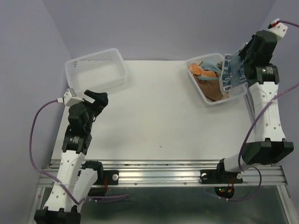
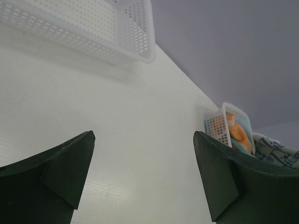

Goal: Fold and stack the towels
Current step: Move the towel to the center of the board

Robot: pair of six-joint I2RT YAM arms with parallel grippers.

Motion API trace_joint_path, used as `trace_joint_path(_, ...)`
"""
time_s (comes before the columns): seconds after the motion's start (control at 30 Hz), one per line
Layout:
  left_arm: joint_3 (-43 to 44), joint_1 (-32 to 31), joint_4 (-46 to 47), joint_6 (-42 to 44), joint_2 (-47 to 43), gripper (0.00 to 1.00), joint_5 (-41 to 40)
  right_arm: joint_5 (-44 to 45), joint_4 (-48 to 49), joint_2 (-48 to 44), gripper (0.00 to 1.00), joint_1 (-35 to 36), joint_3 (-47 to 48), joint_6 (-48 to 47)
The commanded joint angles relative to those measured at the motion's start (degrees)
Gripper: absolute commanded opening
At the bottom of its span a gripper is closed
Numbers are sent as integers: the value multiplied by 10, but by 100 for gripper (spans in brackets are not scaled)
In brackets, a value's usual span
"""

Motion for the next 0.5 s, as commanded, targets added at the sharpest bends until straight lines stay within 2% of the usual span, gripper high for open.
trace_joint_path(0.0,-2,1,28,-2,-29,99,37,-123,-4,-23,1,-2,86,-45)
trace_joint_path(0.1,2,1,28,-5,-46,99,46,-197,-18,-28,1,0,149,-47)
trace_joint_path(0.2,3,1,27,-9,-60,99,56,-312,-48,-18,1,11,218,-35)
trace_joint_path(0.23,4,1,25,-11,-69,99,59,-369,-60,-10,1,25,229,-24)
trace_joint_path(0.3,4,1,23,-12,-76,99,59,-407,-63,-4,1,62,241,-21)
trace_joint_path(0.33,6,1,18,-14,-79,99,59,-433,-63,-1,1,104,244,-22)
trace_joint_path(0.47,10,1,-5,-18,-95,99,56,-474,-19,2,2,192,227,1)
